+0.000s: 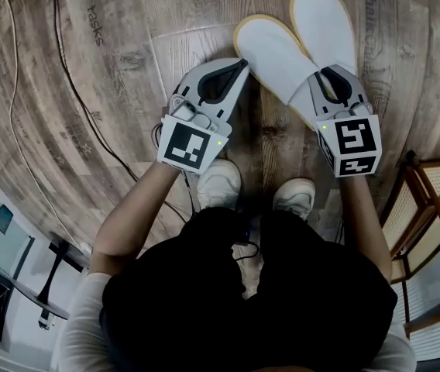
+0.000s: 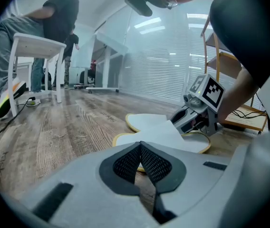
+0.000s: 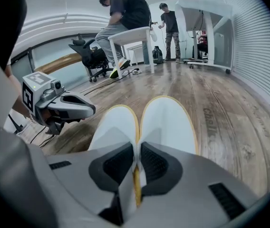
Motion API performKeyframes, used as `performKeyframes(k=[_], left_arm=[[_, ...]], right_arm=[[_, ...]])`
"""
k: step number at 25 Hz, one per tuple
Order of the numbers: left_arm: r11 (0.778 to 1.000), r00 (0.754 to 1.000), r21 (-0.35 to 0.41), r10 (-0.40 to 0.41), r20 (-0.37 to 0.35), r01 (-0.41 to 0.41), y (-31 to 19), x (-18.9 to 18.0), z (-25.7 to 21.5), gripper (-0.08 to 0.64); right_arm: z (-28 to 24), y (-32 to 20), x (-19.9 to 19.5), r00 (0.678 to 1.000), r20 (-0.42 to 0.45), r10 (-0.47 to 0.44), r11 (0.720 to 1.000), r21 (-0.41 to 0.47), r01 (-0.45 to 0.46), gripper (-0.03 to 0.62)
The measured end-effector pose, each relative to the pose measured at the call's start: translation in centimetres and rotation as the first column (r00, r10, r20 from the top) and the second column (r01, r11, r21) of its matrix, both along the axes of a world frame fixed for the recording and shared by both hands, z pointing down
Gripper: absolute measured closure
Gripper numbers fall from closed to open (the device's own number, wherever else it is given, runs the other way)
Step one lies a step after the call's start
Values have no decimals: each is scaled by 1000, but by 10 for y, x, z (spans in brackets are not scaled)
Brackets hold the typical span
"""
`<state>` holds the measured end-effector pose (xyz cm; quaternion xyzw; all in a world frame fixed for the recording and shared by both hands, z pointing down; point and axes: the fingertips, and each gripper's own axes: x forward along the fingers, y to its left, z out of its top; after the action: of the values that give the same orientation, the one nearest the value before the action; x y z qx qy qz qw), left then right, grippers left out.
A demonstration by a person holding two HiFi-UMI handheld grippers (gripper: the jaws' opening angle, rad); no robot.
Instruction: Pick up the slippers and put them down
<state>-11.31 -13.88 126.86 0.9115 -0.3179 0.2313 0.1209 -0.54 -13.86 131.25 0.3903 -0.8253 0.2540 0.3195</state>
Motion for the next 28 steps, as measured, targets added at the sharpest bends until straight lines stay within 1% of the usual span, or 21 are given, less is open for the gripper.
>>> performKeyframes(k=[1, 3, 10, 15, 20, 23, 25, 28], left_arm=[[1000, 1000, -1, -2, 2, 2, 0, -1, 1, 549], [1000, 1000, -3, -6, 2, 6, 1, -3, 1, 549], [1000, 1000, -18, -17, -14, 17, 8, -3, -10, 549], [1000, 999, -24, -12, -35, 11, 5, 4, -36, 549], [1000, 998, -17, 16, -63, -17, -4, 16, -89, 549], [1000, 999, 0, 28, -47, -28, -12, 15, -127, 549], [999, 998, 12, 35, -43, -34, -18, 15, -158, 549], [999, 998, 31, 29, -56, -27, -25, 16, -212, 549]], right_arm=[[-1, 0, 1, 1000, 1, 4, 1000, -3, -4, 566], [-1, 1, 5, 1000, -11, 13, 1000, -5, -13, 528], [-7, 20, 20, 998, -26, 50, 998, -42, -51, 526], [-39, 20, 24, 997, 14, 72, 997, -32, -72, 526], [-97, 10, 26, 997, 43, 70, 998, -5, -70, 526], [-137, 0, 28, 995, 68, 78, 997, 19, -79, 528], [-167, -6, 32, 992, 82, 93, 995, 30, -95, 528], [-220, -15, 37, 992, 84, 95, 993, 61, -101, 531]])
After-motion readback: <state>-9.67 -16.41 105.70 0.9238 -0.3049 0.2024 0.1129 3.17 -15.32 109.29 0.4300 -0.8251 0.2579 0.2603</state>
